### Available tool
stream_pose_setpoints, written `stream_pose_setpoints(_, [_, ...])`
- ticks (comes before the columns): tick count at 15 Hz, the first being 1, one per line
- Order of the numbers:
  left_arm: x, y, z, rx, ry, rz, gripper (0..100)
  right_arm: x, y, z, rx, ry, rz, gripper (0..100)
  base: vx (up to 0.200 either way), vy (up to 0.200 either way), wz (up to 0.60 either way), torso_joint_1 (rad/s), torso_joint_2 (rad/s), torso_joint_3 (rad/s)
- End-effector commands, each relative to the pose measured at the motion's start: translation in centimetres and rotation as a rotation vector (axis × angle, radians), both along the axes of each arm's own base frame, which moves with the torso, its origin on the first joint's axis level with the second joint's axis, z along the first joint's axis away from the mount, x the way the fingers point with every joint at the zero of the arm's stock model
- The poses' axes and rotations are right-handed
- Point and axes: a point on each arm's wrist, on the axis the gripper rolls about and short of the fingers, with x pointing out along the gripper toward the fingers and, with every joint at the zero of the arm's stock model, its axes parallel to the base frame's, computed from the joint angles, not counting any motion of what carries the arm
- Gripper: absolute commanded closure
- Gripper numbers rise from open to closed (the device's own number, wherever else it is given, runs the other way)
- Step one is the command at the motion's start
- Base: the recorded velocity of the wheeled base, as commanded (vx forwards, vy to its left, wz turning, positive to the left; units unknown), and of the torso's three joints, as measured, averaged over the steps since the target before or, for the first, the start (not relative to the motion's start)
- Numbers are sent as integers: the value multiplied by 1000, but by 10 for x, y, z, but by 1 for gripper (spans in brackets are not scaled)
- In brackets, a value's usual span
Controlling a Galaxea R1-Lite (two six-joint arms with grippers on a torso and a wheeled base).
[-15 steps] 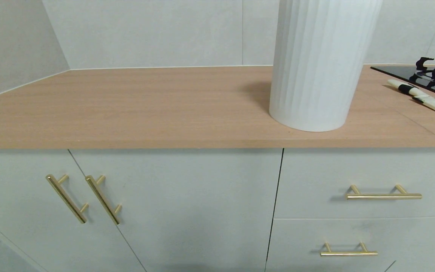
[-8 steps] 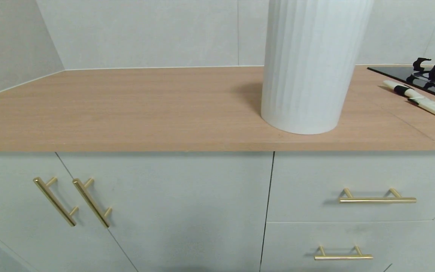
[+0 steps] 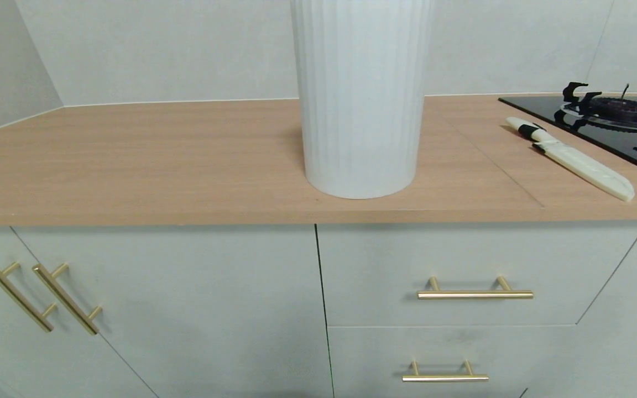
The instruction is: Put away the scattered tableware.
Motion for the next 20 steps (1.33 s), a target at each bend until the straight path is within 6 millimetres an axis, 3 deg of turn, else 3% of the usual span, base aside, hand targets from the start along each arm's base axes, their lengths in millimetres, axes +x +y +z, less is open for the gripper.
stream_pose_setpoints(1, [0,0,0,-1,0,0,0,0,0,0,0,0,-1,0,0,0,0,0,0,0])
stream_pose_setpoints(16, [0,0,0,-1,0,0,0,0,0,0,0,0,-1,0,0,0,0,0,0,0])
stream_pose_setpoints(20, [0,0,0,-1,0,0,0,0,0,0,0,0,1,0,0,0,0,74,-238,-257])
